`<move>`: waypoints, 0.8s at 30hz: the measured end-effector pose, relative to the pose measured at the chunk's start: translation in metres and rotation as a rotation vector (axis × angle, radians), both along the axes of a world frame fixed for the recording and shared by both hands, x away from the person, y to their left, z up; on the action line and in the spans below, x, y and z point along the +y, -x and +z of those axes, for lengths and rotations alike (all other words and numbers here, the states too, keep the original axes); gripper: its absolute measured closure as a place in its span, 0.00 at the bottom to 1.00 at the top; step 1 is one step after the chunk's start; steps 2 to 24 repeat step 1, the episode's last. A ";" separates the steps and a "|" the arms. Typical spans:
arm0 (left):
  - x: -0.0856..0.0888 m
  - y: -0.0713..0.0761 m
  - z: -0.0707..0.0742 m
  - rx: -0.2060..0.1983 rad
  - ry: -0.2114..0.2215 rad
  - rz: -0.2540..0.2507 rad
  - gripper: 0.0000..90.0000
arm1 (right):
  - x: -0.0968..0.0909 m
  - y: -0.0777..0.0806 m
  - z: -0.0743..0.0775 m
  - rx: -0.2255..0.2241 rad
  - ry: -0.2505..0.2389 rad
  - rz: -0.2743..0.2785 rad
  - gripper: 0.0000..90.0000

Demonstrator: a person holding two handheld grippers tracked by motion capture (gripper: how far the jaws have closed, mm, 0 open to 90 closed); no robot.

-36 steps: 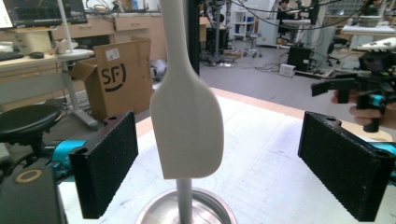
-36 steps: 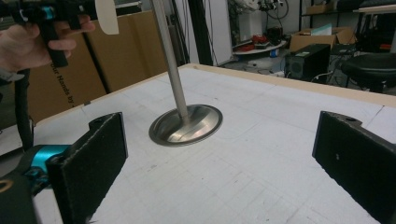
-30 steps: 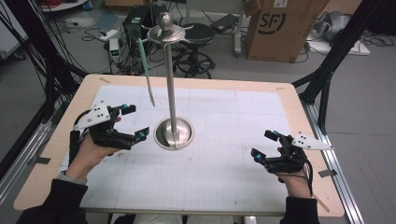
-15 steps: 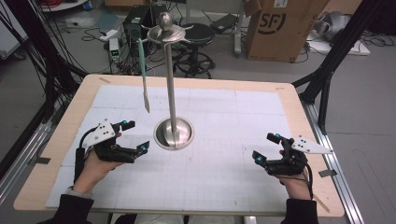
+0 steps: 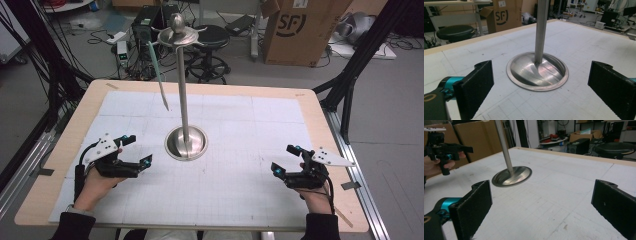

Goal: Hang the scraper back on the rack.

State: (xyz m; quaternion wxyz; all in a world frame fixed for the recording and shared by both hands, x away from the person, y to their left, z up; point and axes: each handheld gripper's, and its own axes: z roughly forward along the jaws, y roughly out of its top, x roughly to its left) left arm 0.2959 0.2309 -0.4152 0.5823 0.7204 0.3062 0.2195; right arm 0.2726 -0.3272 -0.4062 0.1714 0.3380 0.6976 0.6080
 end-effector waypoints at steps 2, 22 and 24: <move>0.000 0.000 0.000 0.001 -0.001 -0.001 0.08 | 0.001 0.000 0.000 0.004 0.001 0.002 0.02; 0.000 0.000 0.000 0.001 -0.001 -0.001 0.08 | 0.001 0.000 0.000 0.004 0.001 0.002 0.02; 0.000 0.000 0.000 0.001 -0.001 -0.001 0.08 | 0.001 0.000 0.000 0.004 0.001 0.002 0.02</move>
